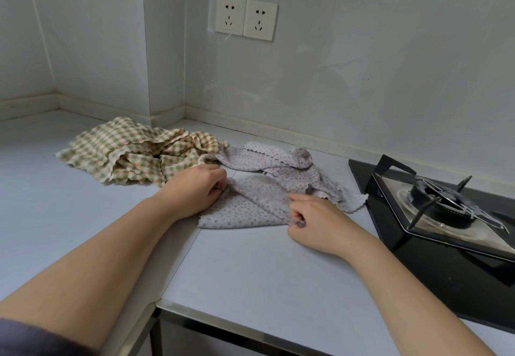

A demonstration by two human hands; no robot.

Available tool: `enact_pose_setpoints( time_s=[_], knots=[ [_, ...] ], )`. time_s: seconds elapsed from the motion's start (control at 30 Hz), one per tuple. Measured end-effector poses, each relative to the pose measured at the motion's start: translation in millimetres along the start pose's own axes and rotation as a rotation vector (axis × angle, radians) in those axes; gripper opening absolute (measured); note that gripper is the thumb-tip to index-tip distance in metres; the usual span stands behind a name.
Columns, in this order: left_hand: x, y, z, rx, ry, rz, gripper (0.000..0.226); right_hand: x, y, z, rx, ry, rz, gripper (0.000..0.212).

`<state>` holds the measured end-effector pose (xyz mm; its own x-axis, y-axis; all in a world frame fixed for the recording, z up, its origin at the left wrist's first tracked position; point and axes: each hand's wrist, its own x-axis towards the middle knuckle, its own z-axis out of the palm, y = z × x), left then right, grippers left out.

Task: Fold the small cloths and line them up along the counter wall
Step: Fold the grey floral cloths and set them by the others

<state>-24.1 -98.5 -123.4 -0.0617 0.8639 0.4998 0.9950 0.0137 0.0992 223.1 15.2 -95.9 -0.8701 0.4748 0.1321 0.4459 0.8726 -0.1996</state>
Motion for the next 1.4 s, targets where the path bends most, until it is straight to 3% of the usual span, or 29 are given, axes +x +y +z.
enact_pose_setpoints(
  time_s=[0.27, 0.47, 0.63, 0.83, 0.97, 1.13, 1.27, 1.4],
  knots=[
    [0, -3, -10, -0.171, -0.128, -0.010, 0.008, -8, 3, -6, 0.063, 0.004, 0.094, 0.021],
    [1, -2, -12, -0.193, -0.108, -0.064, 0.008, -8, 21, -16, 0.127, 0.251, 0.172, 0.014],
    [2, -2, -13, -0.216, -0.098, -0.177, 0.008, -7, 36, -13, 0.208, 0.106, 0.267, 0.006],
    [2, -1, -14, -0.203, -0.098, -0.199, 0.005, -4, 37, -9, 0.198, 0.146, 0.306, 0.016],
    [1, -2, -15, -0.220, -0.104, -0.203, 0.006, -5, 38, -11, 0.129, 0.052, 0.268, 0.010],
    [2, -2, -14, -0.218, -0.087, -0.190, 0.006, -4, 43, -8, 0.021, 0.112, 0.197, 0.009],
    [1, -2, -14, -0.211, -0.080, -0.178, 0.006, -3, 44, -7, 0.114, 0.100, 0.154, 0.020],
    [1, 2, -17, -0.198, -0.034, -0.145, 0.006, -1, 45, -8, 0.119, 0.080, 0.140, 0.012]
  ],
)
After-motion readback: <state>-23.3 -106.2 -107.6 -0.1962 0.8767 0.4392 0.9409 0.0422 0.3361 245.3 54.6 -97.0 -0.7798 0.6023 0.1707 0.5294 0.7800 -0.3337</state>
